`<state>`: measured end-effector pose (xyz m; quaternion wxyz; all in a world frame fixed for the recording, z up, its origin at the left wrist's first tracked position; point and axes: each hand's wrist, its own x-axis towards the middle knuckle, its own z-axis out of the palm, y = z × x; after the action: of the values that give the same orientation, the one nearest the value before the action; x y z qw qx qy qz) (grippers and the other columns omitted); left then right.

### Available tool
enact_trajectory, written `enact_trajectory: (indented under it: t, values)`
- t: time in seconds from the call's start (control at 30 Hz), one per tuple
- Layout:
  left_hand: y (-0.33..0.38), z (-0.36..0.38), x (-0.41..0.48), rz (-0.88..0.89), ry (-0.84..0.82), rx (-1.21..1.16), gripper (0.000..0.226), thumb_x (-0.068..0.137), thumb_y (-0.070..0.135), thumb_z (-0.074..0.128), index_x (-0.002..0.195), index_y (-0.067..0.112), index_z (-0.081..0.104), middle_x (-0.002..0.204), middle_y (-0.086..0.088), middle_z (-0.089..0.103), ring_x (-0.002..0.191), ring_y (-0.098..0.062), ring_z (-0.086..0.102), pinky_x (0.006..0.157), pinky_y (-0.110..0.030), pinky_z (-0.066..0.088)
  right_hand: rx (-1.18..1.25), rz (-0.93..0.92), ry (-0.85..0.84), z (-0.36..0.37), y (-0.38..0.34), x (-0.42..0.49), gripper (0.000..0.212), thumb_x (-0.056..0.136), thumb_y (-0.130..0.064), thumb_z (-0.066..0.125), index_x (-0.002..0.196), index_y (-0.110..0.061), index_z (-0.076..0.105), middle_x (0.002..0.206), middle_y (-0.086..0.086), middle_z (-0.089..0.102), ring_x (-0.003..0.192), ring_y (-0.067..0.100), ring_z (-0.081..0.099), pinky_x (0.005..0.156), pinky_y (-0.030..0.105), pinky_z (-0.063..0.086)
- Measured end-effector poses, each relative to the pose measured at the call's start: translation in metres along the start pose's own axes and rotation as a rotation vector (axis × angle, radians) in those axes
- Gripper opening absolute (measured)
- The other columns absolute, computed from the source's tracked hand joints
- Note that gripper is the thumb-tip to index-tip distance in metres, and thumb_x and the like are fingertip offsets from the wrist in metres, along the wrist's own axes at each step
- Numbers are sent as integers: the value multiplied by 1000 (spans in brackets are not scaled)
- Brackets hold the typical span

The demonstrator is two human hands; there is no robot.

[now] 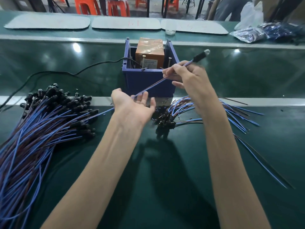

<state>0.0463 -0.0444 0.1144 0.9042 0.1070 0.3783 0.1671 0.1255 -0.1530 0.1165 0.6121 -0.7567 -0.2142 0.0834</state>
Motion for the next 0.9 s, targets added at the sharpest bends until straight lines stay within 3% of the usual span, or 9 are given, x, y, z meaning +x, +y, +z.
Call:
enact_trajectory:
  t: [0.13,0.27,0.4,0.53,0.6,0.73,0.8,0.9]
  values:
    - [17,2,1,195,64,-141,25,98,19,20,97,13,45,91,0,58,76,-16,60,74,-30,42,157,46,-55,-8,-3,-1,31,101,-9,35,81,-16,57,94,4,74,91,15,72,96,38,47]
    - [29,3,0,335,45,-111,37,104,25,24,82,23,55,69,10,56,58,-6,57,68,-27,37,221,57,-91,-10,-3,0,28,100,-5,33,87,-14,56,83,4,73,87,23,72,90,34,51]
    - [27,4,-1,426,-79,-111,43,106,36,28,76,22,55,56,9,48,49,-6,50,66,-24,39,345,30,-45,-4,-3,1,27,99,-1,33,88,-11,55,68,0,69,75,20,69,81,31,55]
    - [25,3,1,366,-242,7,41,106,33,30,76,17,54,44,9,37,37,-5,34,55,-19,35,616,-24,26,-6,-5,0,24,97,3,34,91,-5,55,62,0,59,60,14,60,73,31,55]
    - [25,1,2,292,-280,125,40,105,29,32,74,16,54,42,9,33,35,-6,28,50,-19,34,688,-25,31,-8,-7,-1,23,97,2,33,92,-5,54,61,0,51,51,11,48,58,26,50]
    - [18,0,3,178,-313,158,47,105,35,27,72,13,53,42,7,29,33,-8,23,44,-19,31,613,-13,23,-8,-7,-2,25,99,-3,34,88,-8,56,52,-5,37,46,9,24,42,20,23]
    - [17,1,5,224,-303,99,53,105,43,23,70,14,50,42,7,28,33,-8,21,43,-19,27,527,-18,22,-8,-6,-2,26,99,-8,39,82,-9,59,50,-6,32,45,8,18,40,19,16]
    - [23,0,6,446,-267,185,47,106,37,27,69,16,47,43,9,25,34,-6,18,37,-18,20,428,-28,56,-8,-5,-3,26,95,-9,47,76,-10,64,54,-4,29,46,8,17,39,18,17]
